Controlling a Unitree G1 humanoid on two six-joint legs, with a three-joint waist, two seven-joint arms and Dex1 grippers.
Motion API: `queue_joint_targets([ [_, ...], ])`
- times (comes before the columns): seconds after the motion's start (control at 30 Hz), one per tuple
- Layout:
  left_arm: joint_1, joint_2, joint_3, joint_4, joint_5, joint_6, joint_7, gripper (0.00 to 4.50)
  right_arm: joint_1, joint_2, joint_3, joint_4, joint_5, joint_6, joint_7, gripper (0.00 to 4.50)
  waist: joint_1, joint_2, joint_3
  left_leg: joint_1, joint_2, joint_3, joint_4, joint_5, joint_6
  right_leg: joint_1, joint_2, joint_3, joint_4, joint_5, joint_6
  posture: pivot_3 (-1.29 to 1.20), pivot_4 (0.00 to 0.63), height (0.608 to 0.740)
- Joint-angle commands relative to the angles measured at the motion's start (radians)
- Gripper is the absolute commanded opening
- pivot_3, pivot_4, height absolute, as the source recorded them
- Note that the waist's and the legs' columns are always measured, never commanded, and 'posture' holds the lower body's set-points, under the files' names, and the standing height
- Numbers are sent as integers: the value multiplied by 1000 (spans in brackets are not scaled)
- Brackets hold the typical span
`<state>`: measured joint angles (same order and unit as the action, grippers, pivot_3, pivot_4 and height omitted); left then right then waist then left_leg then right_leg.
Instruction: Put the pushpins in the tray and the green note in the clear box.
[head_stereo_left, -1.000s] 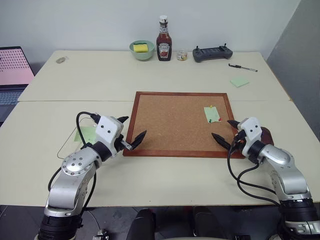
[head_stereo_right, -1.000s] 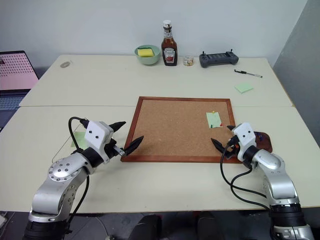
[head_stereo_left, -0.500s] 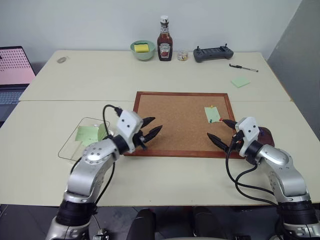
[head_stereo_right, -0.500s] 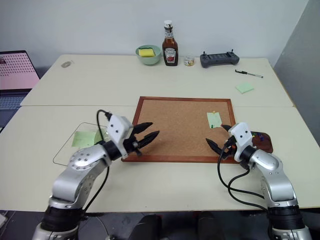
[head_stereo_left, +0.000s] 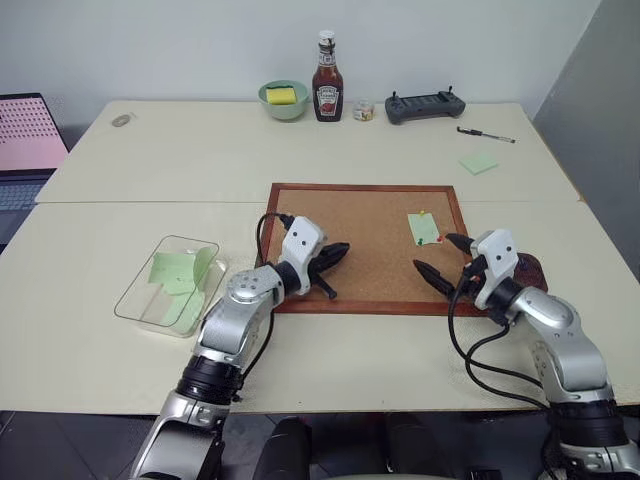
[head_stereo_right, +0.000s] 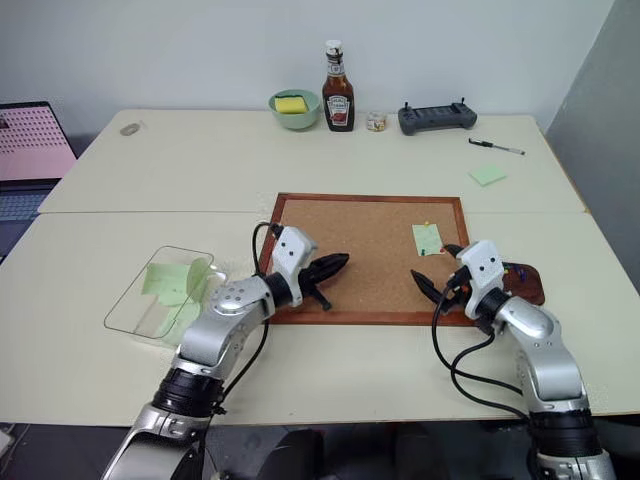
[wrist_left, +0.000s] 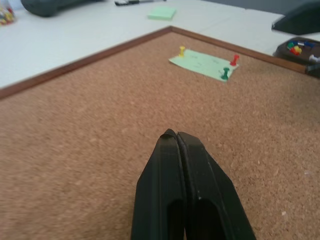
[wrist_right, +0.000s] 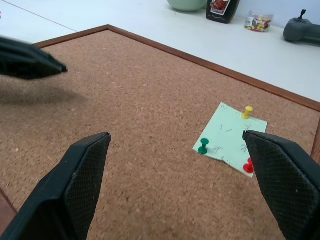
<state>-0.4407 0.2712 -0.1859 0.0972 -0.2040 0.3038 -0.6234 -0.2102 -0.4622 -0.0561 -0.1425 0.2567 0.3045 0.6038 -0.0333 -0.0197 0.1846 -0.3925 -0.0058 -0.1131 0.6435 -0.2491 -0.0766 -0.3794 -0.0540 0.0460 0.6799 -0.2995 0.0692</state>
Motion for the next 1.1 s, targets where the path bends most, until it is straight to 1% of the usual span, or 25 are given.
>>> queue_joint_targets([
  [0.03, -19, -24, -2, 49, 6, -55, -24, 64, -71, -4, 1, 36, -2, 32, -9, 4500, 0, 0, 0, 0, 0, 0, 0, 0, 0, 0, 0, 0, 0, 0, 0, 0, 150, 740],
  [0.13, -15, -29, -9, 94, 16, -75, -40, 64, -148, 5, 16, 95, 0, 64, -1, 4500, -3, 0, 0, 0, 0, 0, 0, 0, 0, 0, 0, 0, 0, 0, 0, 0, 150, 740],
  [0.23, -14, -35, -14, 122, 30, -93, -50, 64, -247, 27, 24, 195, -4, 81, -10, 4500, -2, 0, 0, 0, 0, 0, 0, 0, 0, 0, 0, 0, 0, 0, 0, 0, 150, 740],
  [0.3, -14, -39, -15, 126, 35, -95, -55, 64, -316, 44, 25, 281, -13, 74, -19, 4500, -1, 0, 0, 0, 0, 0, 0, 0, 0, 0, 0, 0, 0, 0, 0, 0, 150, 740],
  [0.43, -13, -46, -20, 132, 46, -102, -60, 64, -474, 67, 37, 538, -58, 1, -32, 4500, -2, 1, -1, 0, 0, 0, 0, 0, 0, 0, 0, 0, 0, 0, 0, 0, 150, 740],
  [0.67, -2, -51, -18, 113, 59, -97, -64, 64, -620, 77, 36, 867, -118, -127, -36, 4500, -2, 1, -1, 0, -1, 0, 0, 0, 0, 0, -1, 0, 0, 0, 0, 0, 150, 740],
  [0.83, 7, -50, -15, 97, 60, -89, -64, 64, -648, 78, 35, 960, -138, -183, -20, 4500, -4, 1, -1, 0, -1, 0, 0, 0, 0, 0, -1, 0, 0, 0, 0, 0, 150, 740],
  [0.93, 11, -50, -14, 90, 60, -84, -63, 0, -654, 81, 32, 988, -143, -202, -23, 3982, -8, 2, -1, 0, -1, 0, 0, 0, 0, 0, -1, 0, 0, 0, 0, 0, 150, 740],
  [1.1, 14, -54, -16, 84, 61, -79, -61, 0, -658, 90, 25, 1014, -144, -225, -27, 2925, -9, 2, -1, 0, -1, 0, 0, 0, 0, 0, -1, 0, 0, 0, 0, 0, 150, 740],
])
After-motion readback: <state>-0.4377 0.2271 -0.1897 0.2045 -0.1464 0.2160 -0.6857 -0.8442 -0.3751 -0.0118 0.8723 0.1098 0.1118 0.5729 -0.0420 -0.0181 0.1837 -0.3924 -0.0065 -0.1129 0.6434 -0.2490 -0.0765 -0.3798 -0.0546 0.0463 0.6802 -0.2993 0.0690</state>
